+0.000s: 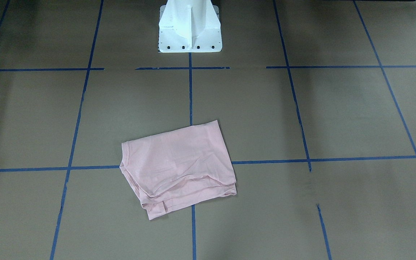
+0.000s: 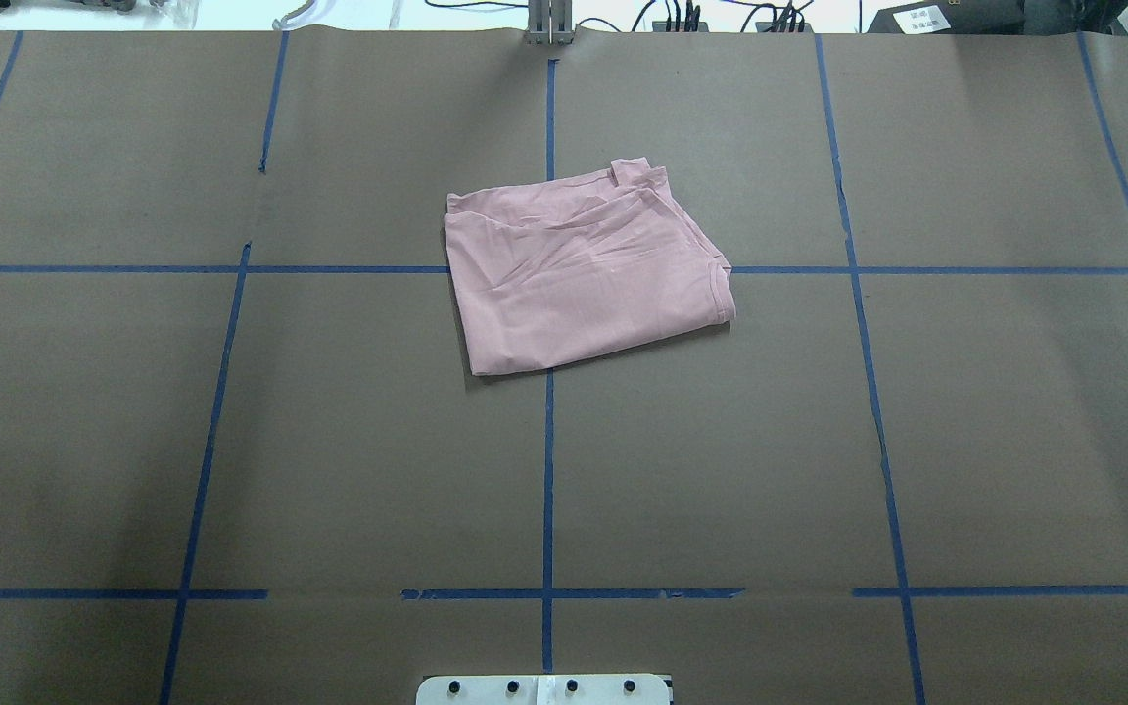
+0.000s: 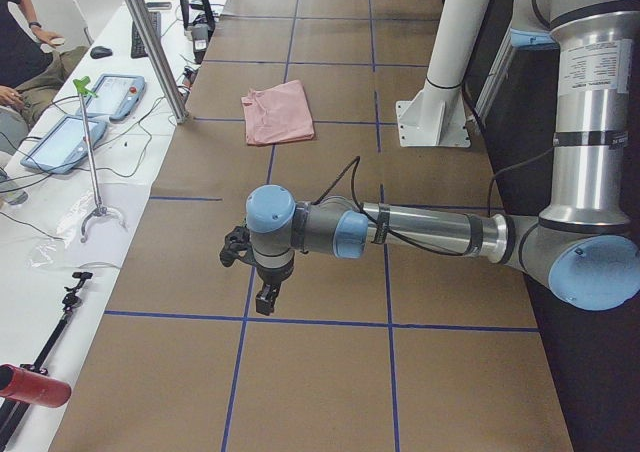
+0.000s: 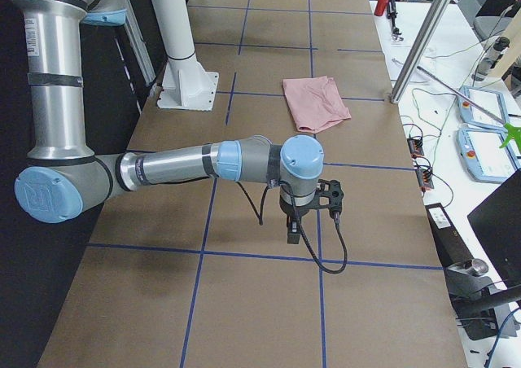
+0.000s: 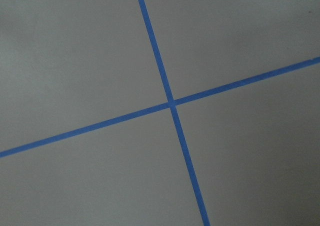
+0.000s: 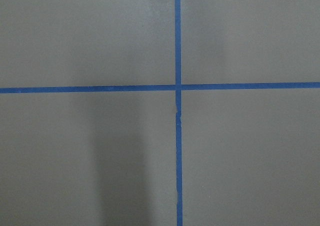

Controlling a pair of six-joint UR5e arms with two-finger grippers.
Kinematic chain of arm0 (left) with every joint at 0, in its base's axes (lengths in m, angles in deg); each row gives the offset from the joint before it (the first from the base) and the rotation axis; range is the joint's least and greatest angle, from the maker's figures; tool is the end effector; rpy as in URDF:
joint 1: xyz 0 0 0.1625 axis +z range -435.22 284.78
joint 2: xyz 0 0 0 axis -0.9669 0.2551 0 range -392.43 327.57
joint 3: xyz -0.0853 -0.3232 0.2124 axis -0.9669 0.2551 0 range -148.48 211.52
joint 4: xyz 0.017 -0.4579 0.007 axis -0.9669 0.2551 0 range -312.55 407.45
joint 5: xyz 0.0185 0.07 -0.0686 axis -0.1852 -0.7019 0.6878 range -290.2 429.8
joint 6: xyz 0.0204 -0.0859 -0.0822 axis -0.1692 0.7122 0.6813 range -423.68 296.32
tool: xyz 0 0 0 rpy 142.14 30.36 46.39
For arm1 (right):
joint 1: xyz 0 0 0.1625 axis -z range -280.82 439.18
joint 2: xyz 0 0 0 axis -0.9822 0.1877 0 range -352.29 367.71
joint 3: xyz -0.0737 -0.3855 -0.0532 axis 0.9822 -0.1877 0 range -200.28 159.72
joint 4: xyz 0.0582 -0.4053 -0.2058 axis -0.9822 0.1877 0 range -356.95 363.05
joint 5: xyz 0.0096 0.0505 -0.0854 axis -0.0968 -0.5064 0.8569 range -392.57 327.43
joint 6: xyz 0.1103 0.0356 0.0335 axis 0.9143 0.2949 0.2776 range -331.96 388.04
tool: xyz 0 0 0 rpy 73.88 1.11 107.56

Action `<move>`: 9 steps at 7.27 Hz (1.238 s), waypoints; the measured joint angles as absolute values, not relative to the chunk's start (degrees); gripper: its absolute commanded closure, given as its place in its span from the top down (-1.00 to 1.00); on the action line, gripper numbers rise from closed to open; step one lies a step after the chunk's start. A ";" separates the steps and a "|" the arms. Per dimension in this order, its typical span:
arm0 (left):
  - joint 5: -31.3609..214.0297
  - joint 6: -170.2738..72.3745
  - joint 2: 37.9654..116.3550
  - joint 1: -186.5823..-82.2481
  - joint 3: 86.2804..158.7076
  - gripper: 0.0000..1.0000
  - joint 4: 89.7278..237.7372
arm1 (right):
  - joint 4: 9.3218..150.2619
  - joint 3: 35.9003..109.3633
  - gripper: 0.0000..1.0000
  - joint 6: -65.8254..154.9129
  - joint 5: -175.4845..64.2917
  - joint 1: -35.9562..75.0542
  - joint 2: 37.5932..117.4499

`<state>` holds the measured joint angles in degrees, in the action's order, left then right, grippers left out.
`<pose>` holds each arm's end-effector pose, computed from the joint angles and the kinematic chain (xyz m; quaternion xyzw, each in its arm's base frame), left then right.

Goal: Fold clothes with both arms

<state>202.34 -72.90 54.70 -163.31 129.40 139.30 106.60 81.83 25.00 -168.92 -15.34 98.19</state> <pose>-0.0341 -0.5281 0.5961 0.0787 0.3578 0.1117 0.9238 0.0870 -0.5178 0.5567 0.0105 -0.3936 0.0185 0.9190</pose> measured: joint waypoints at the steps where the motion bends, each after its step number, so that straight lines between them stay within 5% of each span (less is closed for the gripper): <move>1: 202.24 -72.96 54.42 -163.18 129.18 1.00 139.03 | 106.62 81.46 1.00 24.96 -168.86 -15.29 98.57; 9: 202.03 -71.27 53.96 -163.11 128.77 1.00 138.94 | 95.08 75.15 1.00 32.46 -168.42 -13.59 100.23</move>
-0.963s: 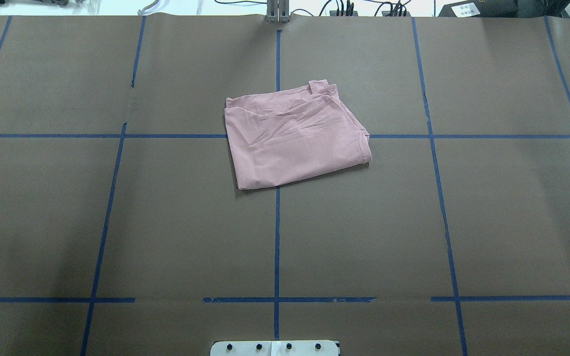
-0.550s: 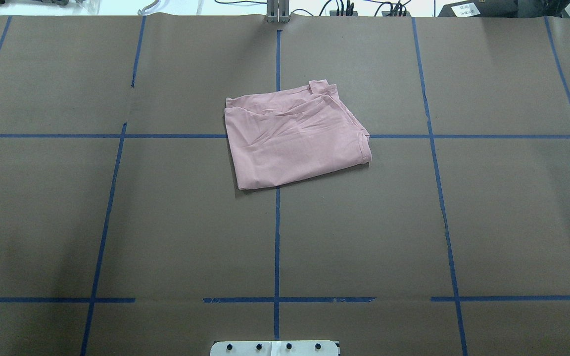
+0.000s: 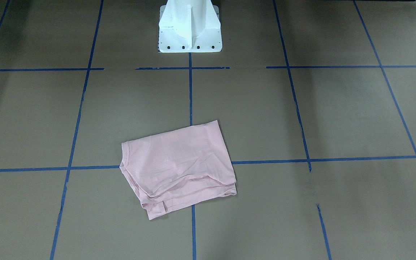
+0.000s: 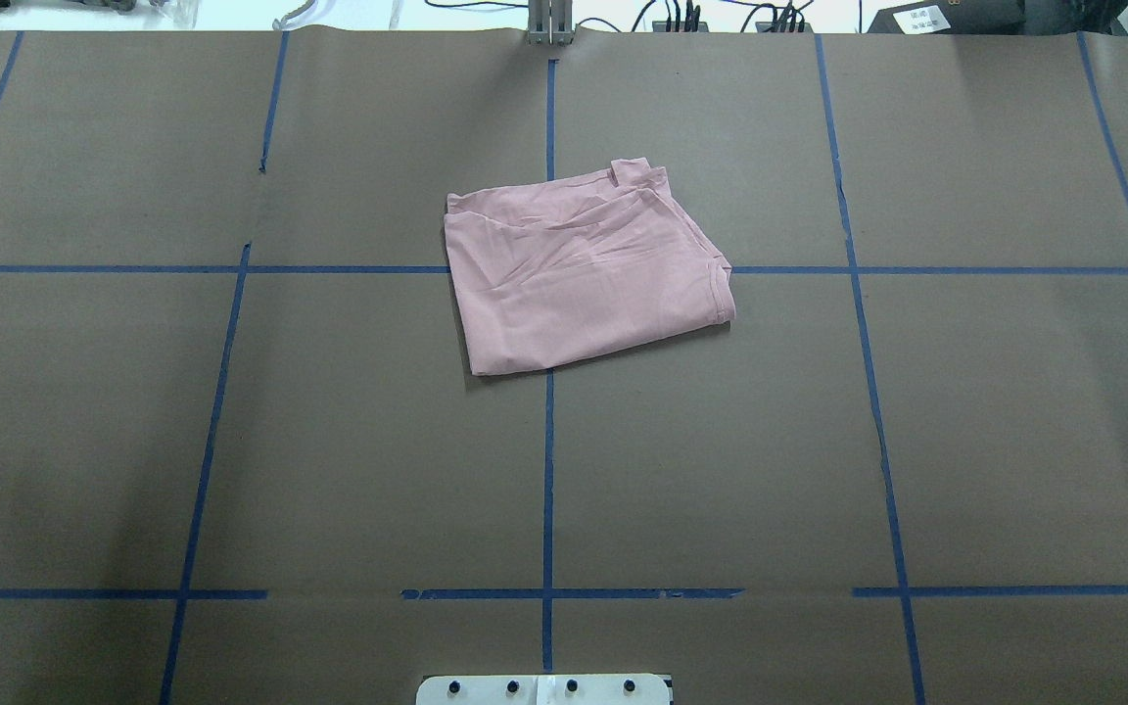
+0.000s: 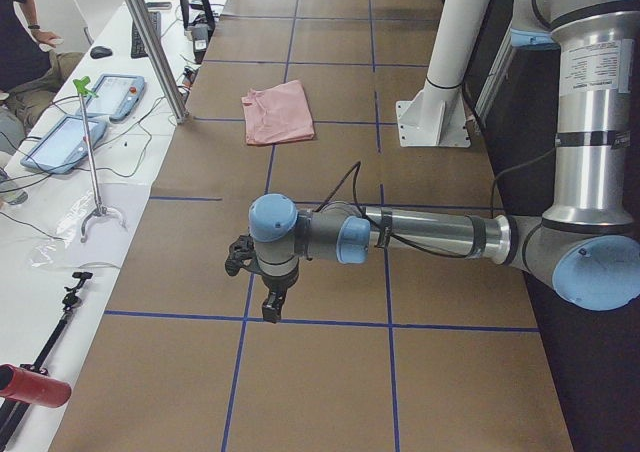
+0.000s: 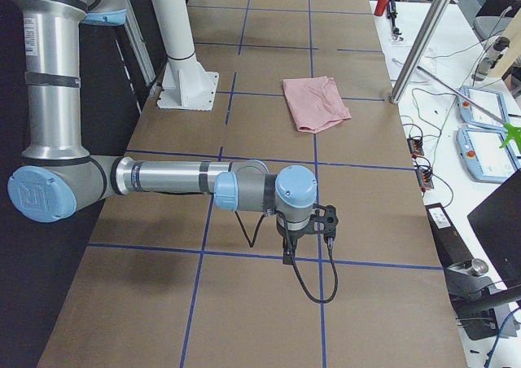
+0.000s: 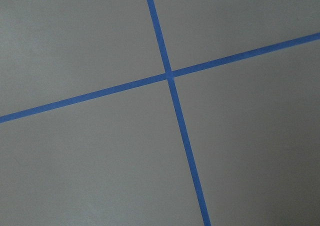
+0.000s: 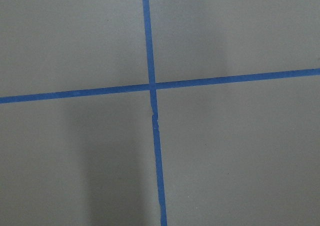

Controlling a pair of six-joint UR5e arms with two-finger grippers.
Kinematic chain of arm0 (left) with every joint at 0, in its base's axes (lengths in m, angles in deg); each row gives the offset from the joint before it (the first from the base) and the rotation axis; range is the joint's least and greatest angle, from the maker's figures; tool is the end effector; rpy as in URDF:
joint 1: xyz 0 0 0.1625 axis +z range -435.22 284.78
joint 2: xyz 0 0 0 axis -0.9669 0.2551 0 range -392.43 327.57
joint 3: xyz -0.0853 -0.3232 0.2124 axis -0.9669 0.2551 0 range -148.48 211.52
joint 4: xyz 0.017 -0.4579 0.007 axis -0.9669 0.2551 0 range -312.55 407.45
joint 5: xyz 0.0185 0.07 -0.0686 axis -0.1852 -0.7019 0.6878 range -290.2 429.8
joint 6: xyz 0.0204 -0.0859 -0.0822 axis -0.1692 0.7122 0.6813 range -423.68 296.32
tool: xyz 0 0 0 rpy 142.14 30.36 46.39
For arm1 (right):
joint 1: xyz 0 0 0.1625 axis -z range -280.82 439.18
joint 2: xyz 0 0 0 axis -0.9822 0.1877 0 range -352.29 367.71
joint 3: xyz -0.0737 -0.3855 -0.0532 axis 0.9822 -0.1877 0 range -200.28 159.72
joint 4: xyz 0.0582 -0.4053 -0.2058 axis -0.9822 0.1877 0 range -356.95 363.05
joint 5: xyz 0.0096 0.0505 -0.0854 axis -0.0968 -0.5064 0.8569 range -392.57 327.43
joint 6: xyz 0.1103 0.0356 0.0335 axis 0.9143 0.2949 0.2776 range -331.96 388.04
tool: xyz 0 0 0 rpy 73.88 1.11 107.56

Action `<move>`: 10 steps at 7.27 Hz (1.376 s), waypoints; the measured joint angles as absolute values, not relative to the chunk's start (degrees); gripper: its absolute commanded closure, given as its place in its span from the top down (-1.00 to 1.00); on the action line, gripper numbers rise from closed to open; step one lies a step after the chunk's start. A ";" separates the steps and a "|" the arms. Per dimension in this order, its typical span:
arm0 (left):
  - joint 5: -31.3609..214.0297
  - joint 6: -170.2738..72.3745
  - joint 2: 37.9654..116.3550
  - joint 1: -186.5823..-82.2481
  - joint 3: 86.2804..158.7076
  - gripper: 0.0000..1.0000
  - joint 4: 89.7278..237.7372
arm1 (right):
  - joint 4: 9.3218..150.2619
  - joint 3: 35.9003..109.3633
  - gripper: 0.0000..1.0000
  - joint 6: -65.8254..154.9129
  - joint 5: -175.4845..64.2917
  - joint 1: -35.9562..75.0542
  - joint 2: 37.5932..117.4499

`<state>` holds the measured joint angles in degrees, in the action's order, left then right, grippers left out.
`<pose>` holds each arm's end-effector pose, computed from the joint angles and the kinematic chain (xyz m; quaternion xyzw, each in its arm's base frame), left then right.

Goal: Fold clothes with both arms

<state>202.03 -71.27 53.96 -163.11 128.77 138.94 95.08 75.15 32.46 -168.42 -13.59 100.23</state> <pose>-0.0330 -0.5216 0.6099 0.0589 0.3574 0.0948 0.9273 0.0718 -0.5186 0.6184 0.0014 -0.3895 0.0548 0.9194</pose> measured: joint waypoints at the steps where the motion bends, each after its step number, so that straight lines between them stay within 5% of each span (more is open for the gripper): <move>1: 202.30 -67.74 53.96 -163.11 128.60 1.00 138.94 | 95.02 75.39 1.00 32.84 -168.46 -13.44 100.20; 10: 202.96 -62.33 53.96 -163.11 128.57 1.00 139.19 | 95.06 76.17 1.00 33.05 -169.14 -13.44 99.79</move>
